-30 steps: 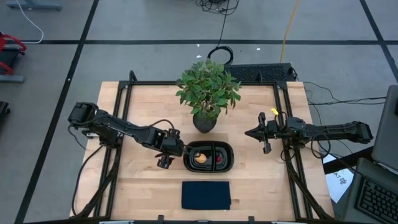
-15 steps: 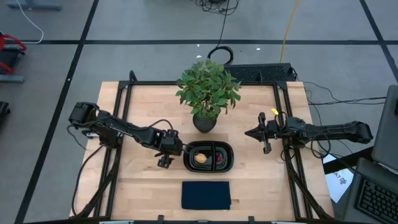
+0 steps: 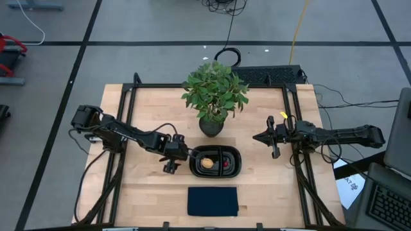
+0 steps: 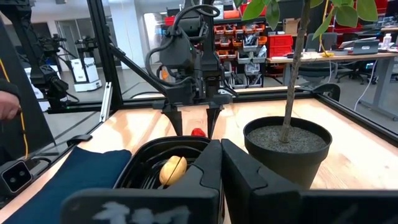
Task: Pick and placing Produce into tupperware
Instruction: Put the red strawberry into the black container
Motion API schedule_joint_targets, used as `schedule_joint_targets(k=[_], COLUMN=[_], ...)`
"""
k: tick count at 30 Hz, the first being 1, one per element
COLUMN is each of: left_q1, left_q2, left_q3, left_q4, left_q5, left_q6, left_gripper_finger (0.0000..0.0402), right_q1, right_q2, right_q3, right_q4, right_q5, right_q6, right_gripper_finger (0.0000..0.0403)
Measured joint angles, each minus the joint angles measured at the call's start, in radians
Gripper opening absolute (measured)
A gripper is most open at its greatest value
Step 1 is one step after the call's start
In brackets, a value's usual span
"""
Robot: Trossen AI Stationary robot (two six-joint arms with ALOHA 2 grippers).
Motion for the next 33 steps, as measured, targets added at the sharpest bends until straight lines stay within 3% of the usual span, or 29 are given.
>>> schedule_joint_targets(k=[9,16,33], left_q1=[0.008,0.020,0.020], left_q2=[0.000,0.000,-0.001], left_q3=[0.000,0.000,0.000], left_q4=[0.003,0.002,-0.028], left_q5=[0.003,0.023,0.025], left_q6=[-0.024,-0.127,-0.149], left_gripper_finger=[0.0349,0.0349,0.0349], right_q1=[0.000,0.000,0.000], right_q2=[0.000,0.000,0.000], right_q3=[0.000,0.000,0.000], right_q4=[0.000,0.000,0.000], right_q5=[0.000,0.000,0.000], right_q6=[0.002,0.002,0.003], right_gripper_finger=[0.0000,0.0000,0.0000])
